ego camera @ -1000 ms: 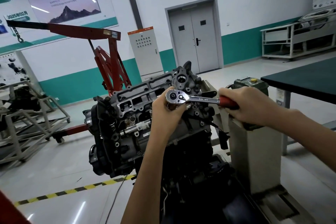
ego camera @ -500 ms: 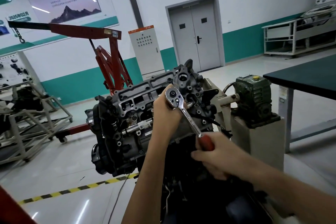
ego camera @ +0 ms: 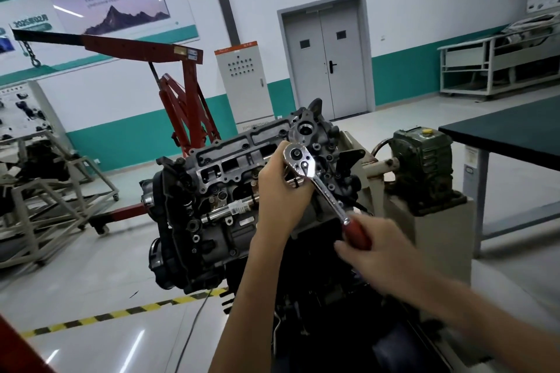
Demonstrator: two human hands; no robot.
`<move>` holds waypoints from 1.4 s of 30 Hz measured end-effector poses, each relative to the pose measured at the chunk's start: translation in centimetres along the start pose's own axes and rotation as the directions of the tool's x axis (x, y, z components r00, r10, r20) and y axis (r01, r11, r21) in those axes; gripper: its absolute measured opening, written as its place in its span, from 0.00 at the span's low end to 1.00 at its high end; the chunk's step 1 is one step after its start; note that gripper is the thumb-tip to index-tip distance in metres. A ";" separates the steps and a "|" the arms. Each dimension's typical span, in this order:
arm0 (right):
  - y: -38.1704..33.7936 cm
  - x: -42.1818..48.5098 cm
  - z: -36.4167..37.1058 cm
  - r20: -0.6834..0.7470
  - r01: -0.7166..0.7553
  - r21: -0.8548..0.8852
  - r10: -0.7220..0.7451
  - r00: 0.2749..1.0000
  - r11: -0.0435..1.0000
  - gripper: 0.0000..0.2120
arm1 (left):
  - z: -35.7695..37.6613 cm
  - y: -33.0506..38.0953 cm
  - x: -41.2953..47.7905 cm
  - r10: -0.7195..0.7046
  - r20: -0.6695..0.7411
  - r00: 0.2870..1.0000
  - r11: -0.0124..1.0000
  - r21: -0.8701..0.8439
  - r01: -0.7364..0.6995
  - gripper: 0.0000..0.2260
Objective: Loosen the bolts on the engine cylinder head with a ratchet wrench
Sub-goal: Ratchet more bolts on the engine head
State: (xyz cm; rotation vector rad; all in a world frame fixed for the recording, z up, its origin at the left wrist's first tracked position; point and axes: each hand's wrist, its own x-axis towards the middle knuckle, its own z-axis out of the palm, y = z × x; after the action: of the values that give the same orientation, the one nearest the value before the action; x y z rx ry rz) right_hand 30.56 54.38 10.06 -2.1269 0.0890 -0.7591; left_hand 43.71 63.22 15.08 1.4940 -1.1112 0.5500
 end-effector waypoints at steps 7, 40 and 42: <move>-2.6 -1.6 5.8 -0.038 -0.094 0.307 0.111 0.993 0.947 0.11 | 0.3 0.2 0.2 -0.132 -0.072 0.989 0.988 -0.094 0.125 0.15; 1.1 6.9 -8.5 0.198 0.277 -0.566 -0.198 0.960 0.777 0.04 | -0.3 0.7 0.9 -0.176 0.035 0.984 0.979 -0.099 0.178 0.13; 0.7 7.8 -9.0 0.201 0.320 -0.622 -0.249 0.947 0.714 0.04 | -0.5 0.7 1.1 -0.189 0.061 0.980 0.977 -0.088 0.194 0.10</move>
State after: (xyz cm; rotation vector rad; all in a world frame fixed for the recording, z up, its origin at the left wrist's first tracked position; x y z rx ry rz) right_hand 32.08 45.11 17.44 -2.8987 -0.0463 -0.8817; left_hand 43.75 63.40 16.49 1.5211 -1.0054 0.3229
